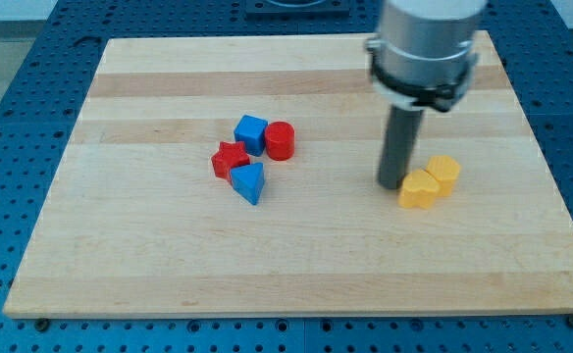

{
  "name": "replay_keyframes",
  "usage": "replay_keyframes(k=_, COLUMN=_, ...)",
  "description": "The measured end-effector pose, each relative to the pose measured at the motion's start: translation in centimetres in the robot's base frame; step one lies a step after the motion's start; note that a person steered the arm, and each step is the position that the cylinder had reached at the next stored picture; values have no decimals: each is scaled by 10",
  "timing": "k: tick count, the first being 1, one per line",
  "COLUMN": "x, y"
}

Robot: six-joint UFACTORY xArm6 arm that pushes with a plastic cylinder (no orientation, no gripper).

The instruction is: Put the yellow heart right to the yellow hexagon

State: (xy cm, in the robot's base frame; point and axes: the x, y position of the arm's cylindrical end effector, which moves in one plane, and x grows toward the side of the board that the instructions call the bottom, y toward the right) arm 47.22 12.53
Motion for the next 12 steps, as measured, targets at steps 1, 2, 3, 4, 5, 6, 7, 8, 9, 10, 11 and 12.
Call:
replay_keyframes(k=1, x=7, y=-27)
replay_keyframes(k=2, x=23, y=-61)
replay_keyframes(k=3, x=33, y=-47)
replay_keyframes(k=4, x=39, y=-13)
replay_keyframes(k=5, x=36, y=14)
replay_keyframes(k=6, x=29, y=25)
replay_keyframes(k=7, x=37, y=27)
replay_keyframes(k=8, x=69, y=30)
replay_keyframes(k=9, x=68, y=52)
replay_keyframes(k=10, x=31, y=61)
replay_keyframes(k=11, x=20, y=61)
replay_keyframes(k=12, x=21, y=61)
